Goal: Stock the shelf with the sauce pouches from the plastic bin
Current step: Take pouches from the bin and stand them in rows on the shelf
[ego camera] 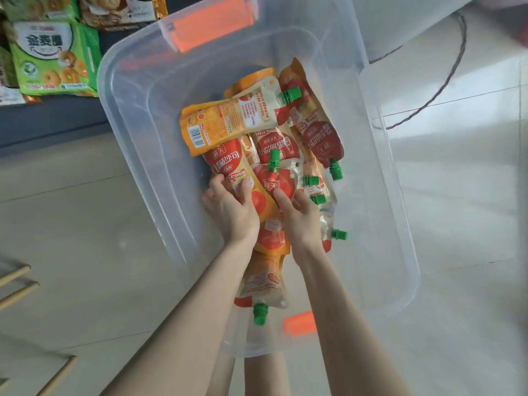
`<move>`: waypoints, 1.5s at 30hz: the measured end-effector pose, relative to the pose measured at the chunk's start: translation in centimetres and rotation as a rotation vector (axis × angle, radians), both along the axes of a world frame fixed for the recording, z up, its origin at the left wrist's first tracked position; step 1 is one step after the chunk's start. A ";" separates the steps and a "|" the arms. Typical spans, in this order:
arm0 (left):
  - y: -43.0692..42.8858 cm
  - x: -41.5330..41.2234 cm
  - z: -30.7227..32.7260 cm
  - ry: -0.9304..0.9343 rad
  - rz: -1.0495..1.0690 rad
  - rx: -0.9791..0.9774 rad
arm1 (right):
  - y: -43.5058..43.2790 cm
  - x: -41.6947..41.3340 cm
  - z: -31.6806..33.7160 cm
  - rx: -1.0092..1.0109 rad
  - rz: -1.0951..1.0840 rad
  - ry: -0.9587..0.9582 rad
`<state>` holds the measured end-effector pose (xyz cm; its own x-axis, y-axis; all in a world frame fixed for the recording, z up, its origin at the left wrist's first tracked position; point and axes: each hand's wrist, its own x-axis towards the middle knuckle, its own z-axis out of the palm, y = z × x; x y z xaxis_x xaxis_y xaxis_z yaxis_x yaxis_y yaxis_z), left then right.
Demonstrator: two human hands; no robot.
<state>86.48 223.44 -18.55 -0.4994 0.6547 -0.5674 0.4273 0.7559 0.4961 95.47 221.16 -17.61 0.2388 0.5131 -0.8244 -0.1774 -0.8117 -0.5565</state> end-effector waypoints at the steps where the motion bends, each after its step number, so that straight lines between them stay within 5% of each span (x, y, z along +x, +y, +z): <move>1: 0.1 0.0 0.2 -0.022 0.025 -0.004 | -0.2 0.1 0.3 0.008 -0.037 0.038; 11: 2.3 -2.5 4.9 -0.449 0.392 -0.144 | -1.4 1.1 4.3 0.169 -0.186 0.003; 18: -0.1 -4.3 14.5 -0.670 0.264 -0.184 | -3.0 1.3 12.8 0.223 -0.213 0.036; 26: -6.1 -8.6 30.9 -0.613 0.030 0.123 | -4.3 -1.0 27.9 0.334 0.026 0.102; 36: -8.8 -17.9 50.2 -0.609 0.141 0.567 | -2.3 -9.4 48.2 0.633 0.403 0.152; 45: -4.7 -29.1 59.0 -0.571 0.187 0.841 | 3.7 -21.6 58.1 0.900 0.448 0.131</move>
